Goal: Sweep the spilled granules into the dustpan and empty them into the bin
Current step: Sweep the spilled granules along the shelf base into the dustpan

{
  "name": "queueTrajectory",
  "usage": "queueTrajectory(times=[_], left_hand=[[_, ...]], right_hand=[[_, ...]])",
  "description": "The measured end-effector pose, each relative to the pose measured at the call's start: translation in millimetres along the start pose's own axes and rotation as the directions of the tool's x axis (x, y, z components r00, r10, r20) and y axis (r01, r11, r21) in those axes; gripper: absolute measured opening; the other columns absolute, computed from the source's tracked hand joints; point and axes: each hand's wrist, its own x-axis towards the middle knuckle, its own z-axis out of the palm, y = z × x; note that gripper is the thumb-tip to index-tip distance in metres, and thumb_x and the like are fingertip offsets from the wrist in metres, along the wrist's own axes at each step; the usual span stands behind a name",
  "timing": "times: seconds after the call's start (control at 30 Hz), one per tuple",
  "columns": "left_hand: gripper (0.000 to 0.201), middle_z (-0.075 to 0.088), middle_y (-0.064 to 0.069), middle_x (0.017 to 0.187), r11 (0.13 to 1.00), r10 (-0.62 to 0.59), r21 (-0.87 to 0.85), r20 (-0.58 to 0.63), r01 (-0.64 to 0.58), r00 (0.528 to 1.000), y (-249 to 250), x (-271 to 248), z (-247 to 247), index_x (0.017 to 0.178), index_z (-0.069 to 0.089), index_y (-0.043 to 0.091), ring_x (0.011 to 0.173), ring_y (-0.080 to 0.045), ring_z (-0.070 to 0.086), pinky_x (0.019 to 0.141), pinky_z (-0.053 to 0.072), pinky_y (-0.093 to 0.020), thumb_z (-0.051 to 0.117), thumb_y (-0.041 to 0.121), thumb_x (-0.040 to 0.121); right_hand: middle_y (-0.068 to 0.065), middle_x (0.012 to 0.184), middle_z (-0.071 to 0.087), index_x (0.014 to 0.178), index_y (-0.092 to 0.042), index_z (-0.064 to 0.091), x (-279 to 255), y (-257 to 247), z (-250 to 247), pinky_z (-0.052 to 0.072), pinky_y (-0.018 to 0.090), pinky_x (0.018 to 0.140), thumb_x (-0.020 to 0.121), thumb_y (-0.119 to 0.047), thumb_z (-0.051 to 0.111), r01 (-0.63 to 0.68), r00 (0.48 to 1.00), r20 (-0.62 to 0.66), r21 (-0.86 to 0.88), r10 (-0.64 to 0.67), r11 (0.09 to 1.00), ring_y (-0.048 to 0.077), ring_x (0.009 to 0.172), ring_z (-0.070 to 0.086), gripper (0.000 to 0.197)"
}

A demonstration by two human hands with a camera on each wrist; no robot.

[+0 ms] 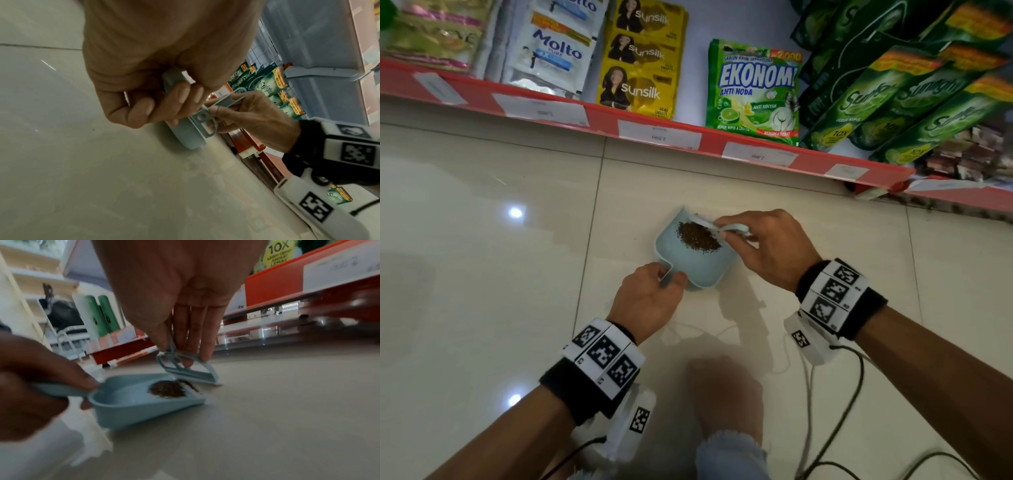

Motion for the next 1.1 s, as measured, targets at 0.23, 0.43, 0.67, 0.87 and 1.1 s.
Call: queueTrajectory(times=[0.23, 0.43, 0.67, 0.87, 1.1], left_hand=[[0.031, 0.066, -0.007, 0.087, 0.999, 0.000, 0.034, -0.003, 0.000, 1.000, -0.4, -2.0, -1.8, 0.099, 0.062, 0.013, 0.094, -0.031, 0.066, 0.081, 0.051, -0.036, 0.055, 0.043, 0.093], [0.038, 0.071, -0.014, 0.101, 0.997, -0.012, 0.072, -0.002, 0.012, 1.000, -0.4, -2.6, -2.1, 0.104, 0.062, 0.011, 0.098, -0.032, 0.065, 0.085, 0.051, -0.038, 0.053, 0.046, 0.094], [0.040, 0.070, -0.015, 0.101, 0.995, -0.017, 0.101, 0.000, 0.016, 1.000, -2.3, -3.9, -4.1, 0.101, 0.064, 0.006, 0.097, -0.033, 0.065, 0.084, 0.050, -0.038, 0.051, 0.044, 0.095], [0.040, 0.070, -0.016, 0.087, 0.997, 0.007, 0.081, 0.004, -0.007, 1.000, -3.1, -7.9, -7.4, 0.092, 0.069, 0.002, 0.087, -0.031, 0.066, 0.082, 0.053, -0.040, 0.052, 0.038, 0.095], [0.042, 0.070, -0.016, 0.084, 0.997, 0.016, 0.074, 0.005, -0.016, 1.000, -6.5, -8.0, -9.0, 0.092, 0.069, 0.000, 0.083, -0.030, 0.066, 0.078, 0.052, -0.039, 0.051, 0.038, 0.096]], right_hand=[[0.003, 0.094, 0.075, 0.108, -0.021, 0.071, 6.1, -1.6, -10.9, 0.056, 0.039, 0.064, 0.095, -0.024, 0.056, -0.086, 0.979, -0.197, -0.168, 0.052, 0.982, 0.030, 0.073, 0.068, 0.021], [0.002, 0.090, 0.074, 0.102, -0.021, 0.069, -9.0, -19.0, 8.0, 0.056, 0.039, 0.064, 0.099, -0.029, 0.049, -0.040, 0.999, 0.007, -0.050, 0.040, 0.998, 0.024, 0.073, 0.067, 0.022], [0.001, 0.089, 0.075, 0.101, -0.022, 0.069, 1.0, -9.4, -4.8, 0.054, 0.036, 0.056, 0.097, -0.028, 0.051, -0.115, 0.971, -0.228, -0.191, 0.069, 0.975, 0.027, 0.066, 0.066, 0.019], [0.002, 0.092, 0.075, 0.108, -0.022, 0.071, -8.1, -20.6, 10.5, 0.057, 0.037, 0.066, 0.099, -0.028, 0.051, -0.048, 0.999, 0.006, -0.018, 0.048, 0.999, 0.023, 0.072, 0.068, 0.022], [0.004, 0.095, 0.076, 0.106, -0.018, 0.071, 3.8, -12.7, 2.0, 0.059, 0.042, 0.064, 0.096, -0.022, 0.057, -0.074, 0.972, -0.227, -0.020, 0.067, 0.997, 0.026, 0.074, 0.070, 0.018]])
